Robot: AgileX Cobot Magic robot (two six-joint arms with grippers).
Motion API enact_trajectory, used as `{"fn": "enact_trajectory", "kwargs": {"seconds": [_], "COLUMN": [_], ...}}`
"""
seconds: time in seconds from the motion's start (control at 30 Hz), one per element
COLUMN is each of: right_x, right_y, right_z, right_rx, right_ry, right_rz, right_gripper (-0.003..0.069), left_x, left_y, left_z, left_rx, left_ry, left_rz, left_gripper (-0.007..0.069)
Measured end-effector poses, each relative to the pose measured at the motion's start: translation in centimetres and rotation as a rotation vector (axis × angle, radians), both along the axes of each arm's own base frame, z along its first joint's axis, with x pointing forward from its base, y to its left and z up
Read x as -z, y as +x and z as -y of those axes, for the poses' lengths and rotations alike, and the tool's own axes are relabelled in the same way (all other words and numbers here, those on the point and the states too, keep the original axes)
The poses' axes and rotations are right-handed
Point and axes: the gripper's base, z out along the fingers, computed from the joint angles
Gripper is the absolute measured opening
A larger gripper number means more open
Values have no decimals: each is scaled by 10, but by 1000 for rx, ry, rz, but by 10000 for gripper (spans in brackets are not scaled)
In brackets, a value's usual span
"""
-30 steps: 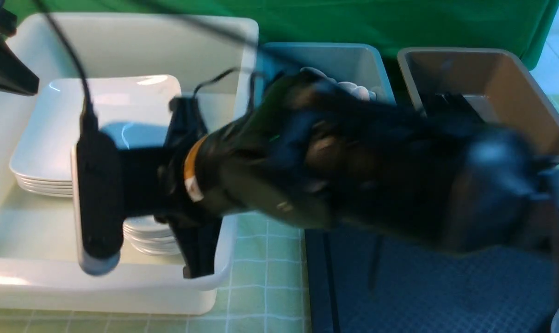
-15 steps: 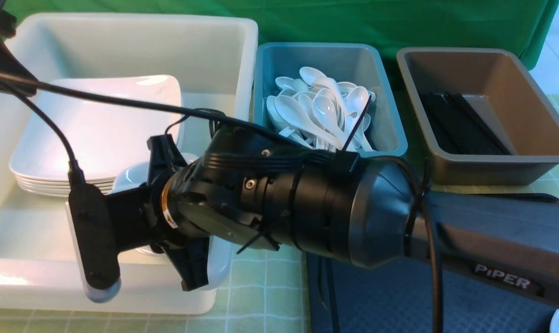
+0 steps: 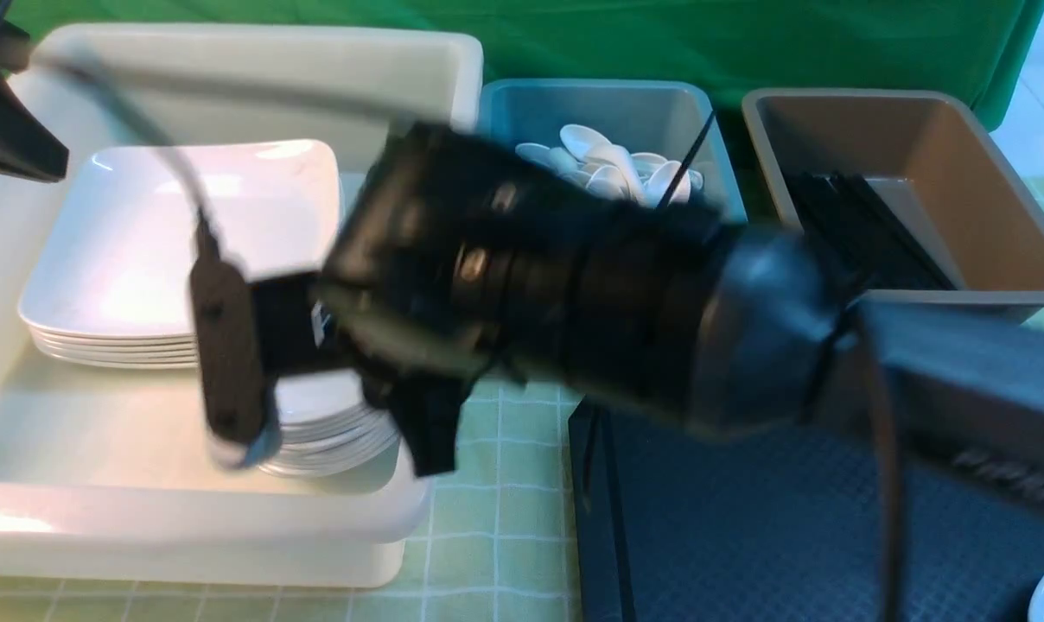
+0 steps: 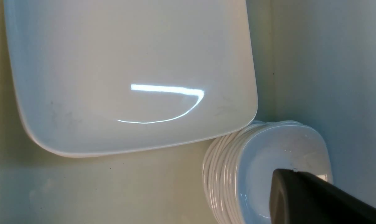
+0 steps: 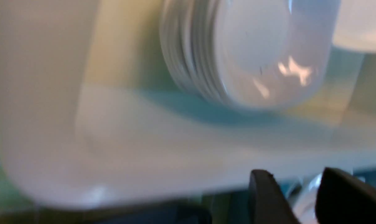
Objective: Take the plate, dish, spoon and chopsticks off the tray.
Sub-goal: Use the right arm to grab a small plate from the dinner plate
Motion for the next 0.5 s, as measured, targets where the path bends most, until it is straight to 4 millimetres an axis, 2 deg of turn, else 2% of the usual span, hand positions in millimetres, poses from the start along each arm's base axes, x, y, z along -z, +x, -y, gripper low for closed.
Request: {"fn": "enact_trajectory", "kwargs": {"seconds": [0.1, 0.13, 0.17, 0.23, 0.27, 0.3, 0.37, 0.4, 0.43, 0.5], "right_x": [-45, -48, -71, -102, -107, -119, -127, -127, -119, -99], "right_y": [-5, -6, -11, -20, -21, -28, -38, -41, -53, -63], "right_z": [24, 26, 42, 75, 85, 107, 146, 153, 184, 211], "right_rx": [157, 164, 218, 310, 348, 392, 477, 493, 568, 652], "right_ry": [126, 138, 214, 347, 380, 440, 517, 529, 557, 545], "right_rz": [-1, 0, 5, -7, -21, -39, -102, -117, -187, -238], "right_gripper": [51, 45, 21, 3, 1, 0, 0, 1, 16, 44], "left_x": [0, 0, 0, 0, 0, 0, 0, 0, 0, 0], "left_y": [0, 0, 0, 0, 0, 0, 0, 0, 0, 0], "left_z": [0, 0, 0, 0, 0, 0, 0, 0, 0, 0], "left_rx": [0, 0, -1, -1, -1, -1, -1, -1, -2, -4], "left_ry": [1, 1, 3, 3, 3, 3, 3, 3, 3, 4], "left_rz": [-1, -1, 0, 0, 0, 0, 0, 0, 1, 5], "left_gripper": [-13, -13, -13, -13, -13, -13, -13, -13, -13, -13]}}
